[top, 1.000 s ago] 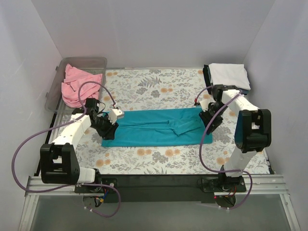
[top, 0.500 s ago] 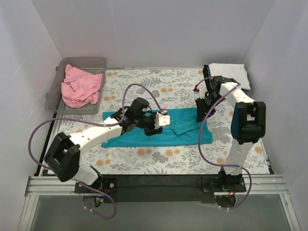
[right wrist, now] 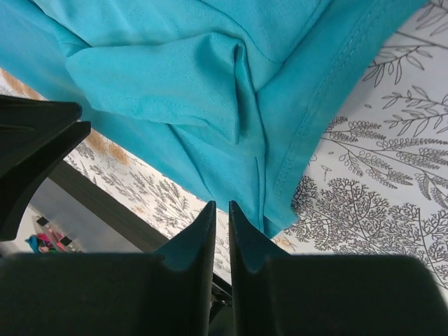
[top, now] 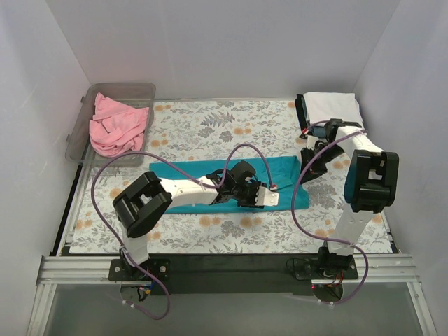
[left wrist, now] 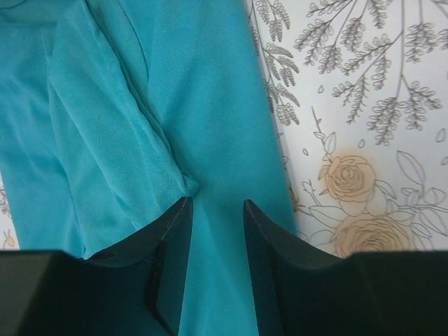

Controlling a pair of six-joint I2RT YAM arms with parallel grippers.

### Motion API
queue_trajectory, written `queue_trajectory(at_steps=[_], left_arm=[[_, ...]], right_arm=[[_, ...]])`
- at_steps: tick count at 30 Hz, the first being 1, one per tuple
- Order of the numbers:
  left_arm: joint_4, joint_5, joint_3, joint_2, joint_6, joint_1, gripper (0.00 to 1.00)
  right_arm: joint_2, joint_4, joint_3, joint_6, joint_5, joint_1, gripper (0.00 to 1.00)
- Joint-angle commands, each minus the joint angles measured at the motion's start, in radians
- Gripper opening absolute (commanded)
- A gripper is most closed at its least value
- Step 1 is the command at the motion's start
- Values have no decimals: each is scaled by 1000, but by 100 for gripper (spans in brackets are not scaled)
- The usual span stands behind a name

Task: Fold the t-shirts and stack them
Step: Fold the tshirt

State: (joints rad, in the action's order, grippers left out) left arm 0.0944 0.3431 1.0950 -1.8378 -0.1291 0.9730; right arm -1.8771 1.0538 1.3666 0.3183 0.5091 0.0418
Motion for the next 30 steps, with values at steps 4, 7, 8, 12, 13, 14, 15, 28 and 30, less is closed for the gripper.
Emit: queue_trajectory(at_steps=[4, 7, 8, 12, 13, 14, 15, 28, 30], left_arm=[[-90, -49, 48, -35, -75, 9, 34], [-90, -52, 60, -54, -89, 9, 33], [-88, -55, 69, -60, -93, 9, 33], [-119, -67, 80, -90, -98, 9, 31], [-124, -67, 80, -92, -92, 9, 30], [-128, -59, 80, -92, -78, 9, 26], [-128, -58, 85, -87, -75, 9, 24], [-153, -119, 146, -96, 28, -66, 0], [-151, -124, 161, -119, 43, -94, 0]], right_arm=[[59, 48, -64, 44, 54, 6, 16], [52, 54, -75, 53, 80, 6, 16], [50, 55, -81, 56, 85, 6, 15], [32, 60, -87, 62, 66, 6, 13], [29, 60, -89, 62, 59, 6, 13], [27, 58, -99, 67, 54, 6, 13], [21, 58, -103, 68, 49, 6, 13], [-5, 46, -115, 59, -3, 6, 12], [-4, 46, -115, 61, -3, 6, 12]])
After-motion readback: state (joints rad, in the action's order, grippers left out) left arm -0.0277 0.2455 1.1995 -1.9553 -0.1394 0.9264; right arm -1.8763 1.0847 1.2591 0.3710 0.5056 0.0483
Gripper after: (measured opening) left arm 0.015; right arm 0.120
